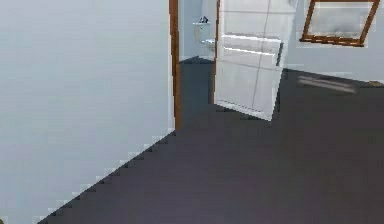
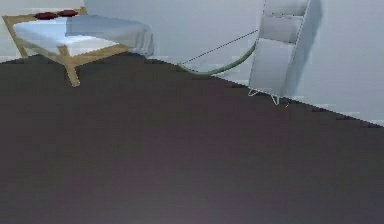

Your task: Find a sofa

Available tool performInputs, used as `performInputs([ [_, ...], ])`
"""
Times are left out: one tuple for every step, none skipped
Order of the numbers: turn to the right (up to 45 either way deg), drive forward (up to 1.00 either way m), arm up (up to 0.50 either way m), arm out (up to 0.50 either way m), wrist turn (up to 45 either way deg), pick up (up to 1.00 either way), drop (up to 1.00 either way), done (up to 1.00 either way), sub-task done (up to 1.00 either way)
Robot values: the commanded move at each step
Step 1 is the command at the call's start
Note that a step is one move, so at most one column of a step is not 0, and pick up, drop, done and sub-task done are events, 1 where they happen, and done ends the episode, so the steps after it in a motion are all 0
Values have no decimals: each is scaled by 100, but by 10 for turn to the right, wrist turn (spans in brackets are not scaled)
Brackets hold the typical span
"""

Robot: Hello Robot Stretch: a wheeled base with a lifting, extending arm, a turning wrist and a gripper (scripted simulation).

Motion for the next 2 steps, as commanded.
performInputs([
  [60, 0, 0, 0, 0, 0, 0, 0, 0],
  [0, 100, 0, 0, 0, 0, 0, 0, 0],
])
